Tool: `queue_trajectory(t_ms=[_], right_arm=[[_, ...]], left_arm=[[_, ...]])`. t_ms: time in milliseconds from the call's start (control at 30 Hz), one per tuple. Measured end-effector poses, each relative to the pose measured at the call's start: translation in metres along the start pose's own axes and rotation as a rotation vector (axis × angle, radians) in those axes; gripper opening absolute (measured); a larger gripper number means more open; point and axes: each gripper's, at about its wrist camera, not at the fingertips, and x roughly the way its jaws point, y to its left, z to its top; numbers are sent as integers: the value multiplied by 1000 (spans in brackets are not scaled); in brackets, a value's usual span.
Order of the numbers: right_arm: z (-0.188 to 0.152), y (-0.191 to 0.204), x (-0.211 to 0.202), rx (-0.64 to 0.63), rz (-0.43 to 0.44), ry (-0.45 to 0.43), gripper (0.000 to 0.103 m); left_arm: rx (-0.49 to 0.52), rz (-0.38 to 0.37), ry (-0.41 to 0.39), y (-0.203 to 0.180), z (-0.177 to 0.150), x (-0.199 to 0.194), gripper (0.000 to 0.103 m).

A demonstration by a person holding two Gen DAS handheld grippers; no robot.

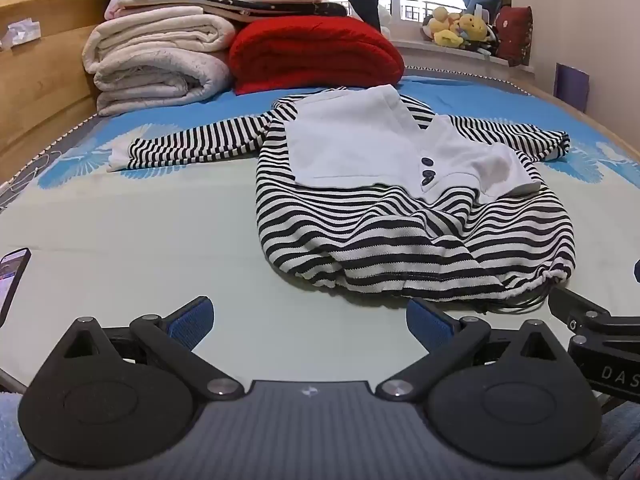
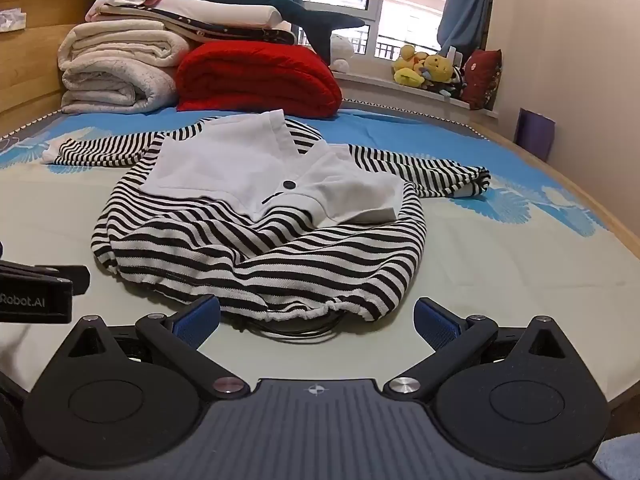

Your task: Fold small clothes

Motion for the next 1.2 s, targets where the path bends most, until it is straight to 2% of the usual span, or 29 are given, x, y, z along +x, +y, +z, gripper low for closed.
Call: queue_trajectory(t_ms=[267,333,1200], right_arm=[[1,-4,0,6,7,3,102],[2,-2,1,1,6,6,102],[1,5,3,-13,1,7,102]], left_arm=[[-17,-2,5,13,-9,-1,103],[-9,15,20,2,-1,6,103],[-8,20,28,3,0,6,103]])
